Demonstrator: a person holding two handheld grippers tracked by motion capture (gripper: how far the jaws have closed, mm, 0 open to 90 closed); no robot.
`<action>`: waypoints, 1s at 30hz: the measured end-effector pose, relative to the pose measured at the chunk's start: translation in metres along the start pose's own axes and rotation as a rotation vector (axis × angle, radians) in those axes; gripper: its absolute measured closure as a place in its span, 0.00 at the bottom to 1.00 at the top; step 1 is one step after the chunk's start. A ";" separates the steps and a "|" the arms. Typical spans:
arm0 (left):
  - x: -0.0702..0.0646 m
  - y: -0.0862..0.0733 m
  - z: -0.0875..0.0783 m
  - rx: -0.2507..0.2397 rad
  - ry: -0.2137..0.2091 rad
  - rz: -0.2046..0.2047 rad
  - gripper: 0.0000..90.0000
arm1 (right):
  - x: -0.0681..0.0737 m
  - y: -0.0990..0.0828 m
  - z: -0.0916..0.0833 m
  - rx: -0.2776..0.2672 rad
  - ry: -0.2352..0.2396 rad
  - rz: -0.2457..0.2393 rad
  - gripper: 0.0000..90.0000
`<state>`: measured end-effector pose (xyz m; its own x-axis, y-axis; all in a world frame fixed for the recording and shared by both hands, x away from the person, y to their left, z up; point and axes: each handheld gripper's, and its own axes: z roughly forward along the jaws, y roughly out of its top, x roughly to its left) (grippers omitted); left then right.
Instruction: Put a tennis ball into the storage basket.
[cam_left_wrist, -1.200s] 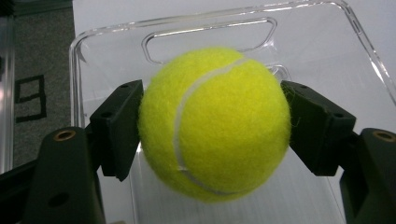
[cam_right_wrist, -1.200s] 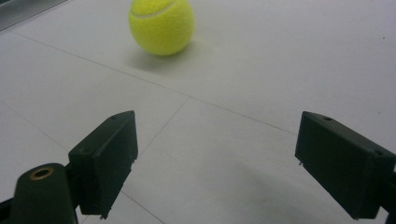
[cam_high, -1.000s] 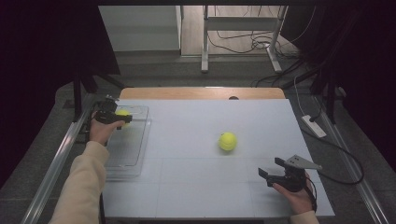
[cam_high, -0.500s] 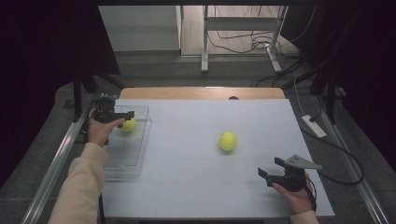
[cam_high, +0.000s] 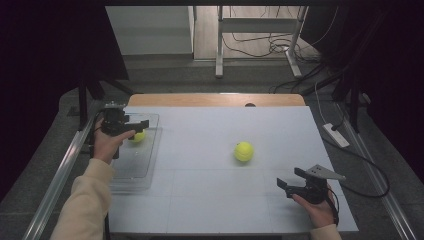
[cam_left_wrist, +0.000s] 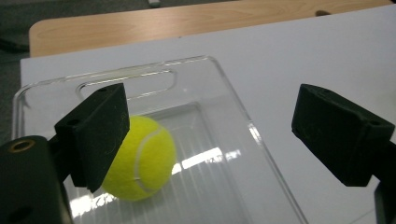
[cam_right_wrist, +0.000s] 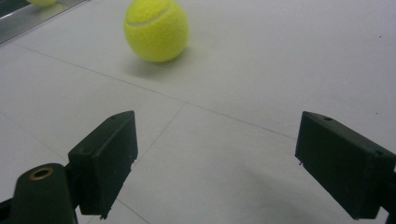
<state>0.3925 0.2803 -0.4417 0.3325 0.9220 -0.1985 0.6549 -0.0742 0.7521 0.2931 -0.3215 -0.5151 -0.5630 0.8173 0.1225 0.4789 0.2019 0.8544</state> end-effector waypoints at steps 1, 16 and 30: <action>-0.003 0.000 -0.002 -0.005 -0.011 0.010 0.14 | 0.000 0.000 0.000 -0.001 0.000 0.001 0.14; -0.033 -0.003 -0.020 -0.071 -0.132 0.071 0.14 | 0.001 0.000 -0.002 -0.005 -0.006 -0.002 0.14; -0.044 -0.011 -0.029 -0.074 -0.162 0.092 0.14 | 0.003 0.001 -0.002 -0.010 -0.001 -0.015 0.14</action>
<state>0.3509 0.2514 -0.4231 0.4978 0.8387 -0.2210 0.5672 -0.1221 0.8145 0.2911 -0.3200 -0.5127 -0.5693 0.8149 0.1087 0.4633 0.2088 0.8612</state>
